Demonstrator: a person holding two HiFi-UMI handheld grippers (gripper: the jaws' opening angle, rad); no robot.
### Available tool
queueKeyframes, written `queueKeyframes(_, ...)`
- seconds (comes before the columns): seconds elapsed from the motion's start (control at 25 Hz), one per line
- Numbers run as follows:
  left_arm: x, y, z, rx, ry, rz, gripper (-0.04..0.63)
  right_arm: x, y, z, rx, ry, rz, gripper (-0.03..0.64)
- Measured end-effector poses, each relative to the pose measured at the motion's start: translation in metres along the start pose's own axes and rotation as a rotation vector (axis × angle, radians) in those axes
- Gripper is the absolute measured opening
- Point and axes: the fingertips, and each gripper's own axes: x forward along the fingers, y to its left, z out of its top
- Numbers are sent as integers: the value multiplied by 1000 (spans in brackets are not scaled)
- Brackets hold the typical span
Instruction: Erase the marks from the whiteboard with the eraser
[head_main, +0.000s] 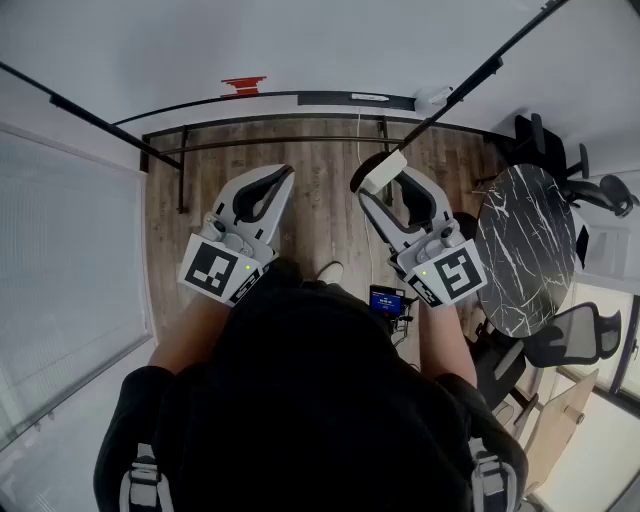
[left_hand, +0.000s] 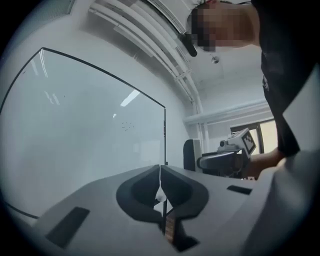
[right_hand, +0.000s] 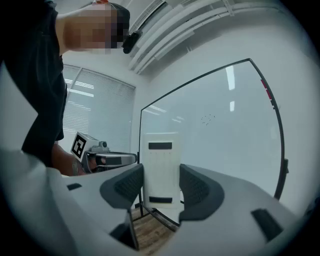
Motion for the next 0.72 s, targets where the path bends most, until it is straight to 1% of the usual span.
queueKeyframes(0.2, 6, 0, -2, 21, 8, 6, 8, 6, -5, 3, 0, -16, 22, 225)
queueKeyframes(0.36, 9, 3, 0, 28, 6, 36, 8, 9, -12, 2, -11, -14, 47, 225)
queueKeyframes(0.52, 13, 2, 5, 32, 9, 54, 8, 11, -16, 2, 0, -10, 73, 225)
queueKeyframes(0.72, 18, 1, 11, 43, 3, 65, 8, 15, -17, 6, -44, 1, 79, 225)
